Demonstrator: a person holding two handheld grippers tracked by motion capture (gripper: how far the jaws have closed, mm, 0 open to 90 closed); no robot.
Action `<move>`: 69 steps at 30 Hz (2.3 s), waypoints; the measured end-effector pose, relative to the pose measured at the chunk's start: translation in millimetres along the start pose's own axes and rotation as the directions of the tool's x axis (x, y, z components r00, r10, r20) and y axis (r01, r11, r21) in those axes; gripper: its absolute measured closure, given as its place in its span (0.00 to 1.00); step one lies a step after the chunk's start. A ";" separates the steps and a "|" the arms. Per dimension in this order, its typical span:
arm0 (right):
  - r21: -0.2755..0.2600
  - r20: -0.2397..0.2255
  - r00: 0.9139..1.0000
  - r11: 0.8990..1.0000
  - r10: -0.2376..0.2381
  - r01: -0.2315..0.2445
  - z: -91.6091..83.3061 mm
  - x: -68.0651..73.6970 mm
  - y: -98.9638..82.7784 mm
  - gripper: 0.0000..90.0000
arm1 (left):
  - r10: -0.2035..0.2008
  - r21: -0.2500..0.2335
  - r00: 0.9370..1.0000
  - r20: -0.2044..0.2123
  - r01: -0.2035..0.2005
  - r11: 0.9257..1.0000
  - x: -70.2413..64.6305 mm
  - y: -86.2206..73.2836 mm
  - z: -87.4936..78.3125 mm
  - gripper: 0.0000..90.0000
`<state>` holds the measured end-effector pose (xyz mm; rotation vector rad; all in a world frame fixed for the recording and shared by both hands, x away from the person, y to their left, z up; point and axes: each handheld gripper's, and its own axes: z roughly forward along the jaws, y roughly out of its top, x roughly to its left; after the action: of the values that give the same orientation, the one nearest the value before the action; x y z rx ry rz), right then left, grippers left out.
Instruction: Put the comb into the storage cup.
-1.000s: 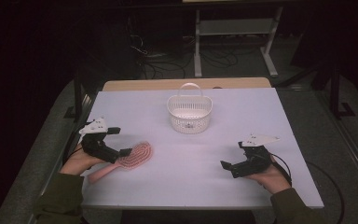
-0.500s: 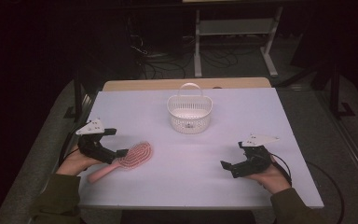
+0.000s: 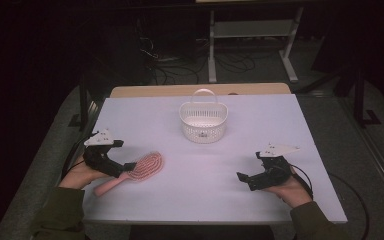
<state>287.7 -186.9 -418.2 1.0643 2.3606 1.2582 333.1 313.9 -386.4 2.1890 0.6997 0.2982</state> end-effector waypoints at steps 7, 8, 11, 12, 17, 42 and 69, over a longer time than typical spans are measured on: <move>0.004 0.000 1.000 1.000 -0.001 0.001 0.1 0.4 0.0 0.00 | 0.003 0.018 1.000 -0.009 -0.003 1.000 0.7 -3.0 -0.9 0.00; 0.003 0.000 1.000 1.000 0.000 0.000 0.2 0.5 0.0 0.00 | 0.001 0.019 1.000 -0.011 -0.001 1.000 0.6 -3.5 -1.0 0.00; 0.003 0.001 1.000 1.000 -0.001 0.001 0.1 0.4 0.0 0.00 | 0.006 0.032 1.000 -0.014 -0.006 0.999 0.7 -4.4 -2.0 0.00; 0.002 0.001 1.000 1.000 -0.001 0.001 0.1 0.5 0.0 0.00 | 0.005 0.036 1.000 -0.015 -0.005 0.999 0.6 -4.8 -2.1 0.00; 0.002 0.001 1.000 1.000 -0.002 0.002 0.1 0.6 0.0 0.00 | 0.009 0.049 1.000 -0.021 -0.008 0.999 0.0 -6.4 -2.4 0.00; 0.002 -0.001 1.000 1.000 0.000 0.000 0.0 0.5 0.1 0.00 | 0.026 0.162 0.999 -0.025 -0.022 0.987 -2.5 -21.5 1.7 0.00; 0.002 -0.002 1.000 1.000 0.001 -0.001 0.0 0.4 0.1 0.00 | 0.035 0.273 0.999 0.004 -0.035 0.961 -5.4 -31.7 14.7 0.01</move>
<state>287.4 -186.5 -418.2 1.0651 2.3638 1.2576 322.7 318.2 -419.9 2.4653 0.7399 0.2312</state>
